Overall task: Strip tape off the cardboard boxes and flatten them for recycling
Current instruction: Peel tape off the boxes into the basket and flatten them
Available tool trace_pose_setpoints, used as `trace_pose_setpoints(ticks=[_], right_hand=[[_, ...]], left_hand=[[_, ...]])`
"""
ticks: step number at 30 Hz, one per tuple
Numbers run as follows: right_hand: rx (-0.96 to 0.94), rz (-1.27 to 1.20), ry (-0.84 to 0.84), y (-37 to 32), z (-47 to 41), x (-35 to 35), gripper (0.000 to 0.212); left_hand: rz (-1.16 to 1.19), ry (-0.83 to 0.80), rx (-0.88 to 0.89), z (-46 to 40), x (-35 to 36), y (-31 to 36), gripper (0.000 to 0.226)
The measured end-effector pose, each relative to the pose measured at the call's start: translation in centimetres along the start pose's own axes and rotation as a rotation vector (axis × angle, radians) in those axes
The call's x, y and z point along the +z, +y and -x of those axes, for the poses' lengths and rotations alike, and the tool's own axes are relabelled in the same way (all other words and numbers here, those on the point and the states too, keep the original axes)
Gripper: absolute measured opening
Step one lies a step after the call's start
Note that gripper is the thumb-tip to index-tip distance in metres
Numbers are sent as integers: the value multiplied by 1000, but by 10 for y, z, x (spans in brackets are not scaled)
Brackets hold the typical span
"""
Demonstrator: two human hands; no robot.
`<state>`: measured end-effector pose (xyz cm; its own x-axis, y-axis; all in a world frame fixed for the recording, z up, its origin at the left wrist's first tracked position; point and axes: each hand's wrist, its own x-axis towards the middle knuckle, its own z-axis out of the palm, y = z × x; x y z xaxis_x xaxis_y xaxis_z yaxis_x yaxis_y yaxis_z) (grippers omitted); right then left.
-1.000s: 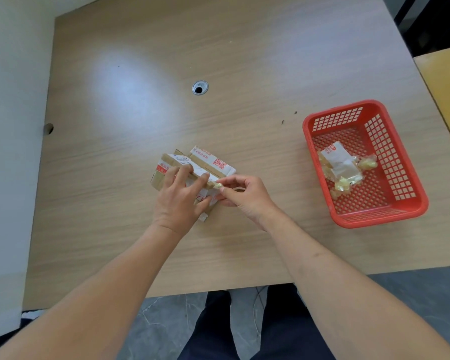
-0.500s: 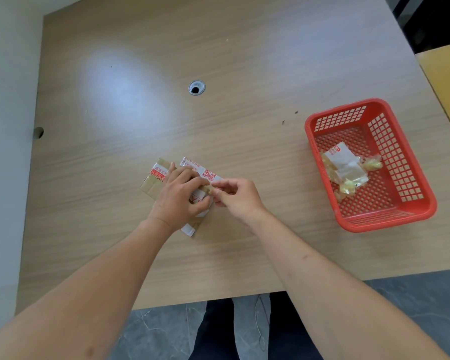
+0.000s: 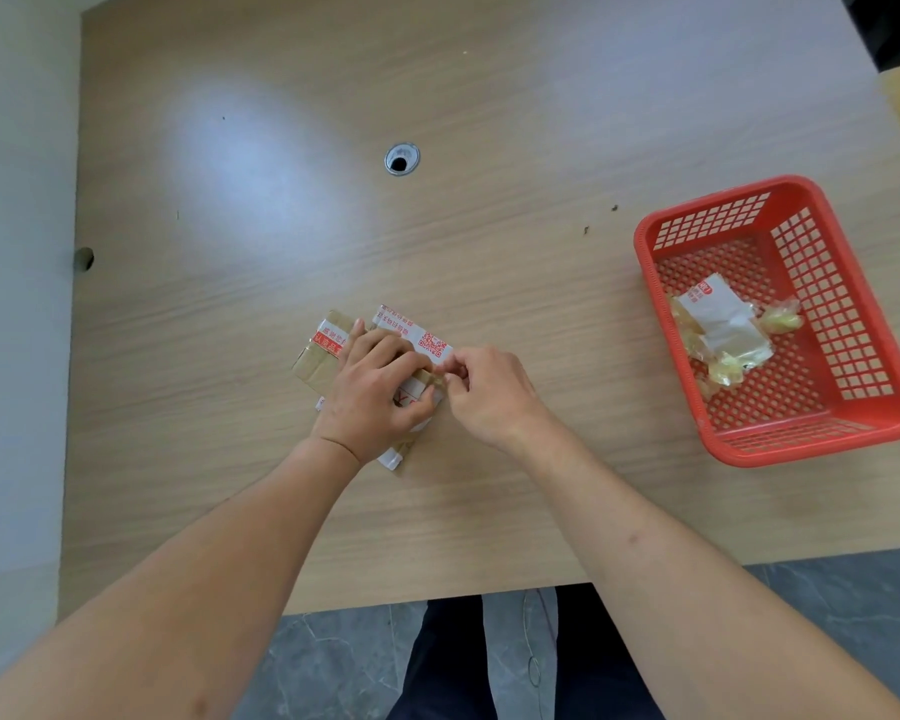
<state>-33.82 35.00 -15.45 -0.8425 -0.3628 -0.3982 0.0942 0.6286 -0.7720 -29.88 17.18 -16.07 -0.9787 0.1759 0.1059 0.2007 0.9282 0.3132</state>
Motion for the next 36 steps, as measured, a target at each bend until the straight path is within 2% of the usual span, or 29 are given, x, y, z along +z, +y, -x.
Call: trace_pose_setpoints(ticks=[2,6,8,9,15,19,21,23,25,29,32,36], right_hand=[[107,-156,38,4,2,7,16],[504,-1104,0,3,12,21,15],[589,-1323,27,8,19,26,15],[594,-1352,50,12,23,27,15],[457,-1036,235,24,32,21,13],[400,-974,291,11,26,10,24],[371,-901,326,7,25,3,22],[340,-773,375,4,27,-7,22],[320,-670,401,2,31,-21,25],[254,-551,455,2,46,-56,27],[207,-446,480,13,57,-79,37],[184,-255,568,35,63,-111,20]], left_hand=[[-1,-12,-7,0,-1,0,29],[-5,-17,-31,-1,1,-1,27],[-6,7,-92,-4,2,-3,27],[-9,17,-119,-5,2,-4,28],[-13,-19,-142,-6,2,-4,31],[82,-98,-246,-11,-5,11,51],[179,-140,-337,-16,-11,25,64],[253,-188,-372,-21,-17,36,66],[322,-229,-365,-24,-20,44,59],[430,-260,-356,-34,-29,63,64],[418,-312,-305,-40,-31,77,67],[371,-331,-224,-44,-24,93,65]])
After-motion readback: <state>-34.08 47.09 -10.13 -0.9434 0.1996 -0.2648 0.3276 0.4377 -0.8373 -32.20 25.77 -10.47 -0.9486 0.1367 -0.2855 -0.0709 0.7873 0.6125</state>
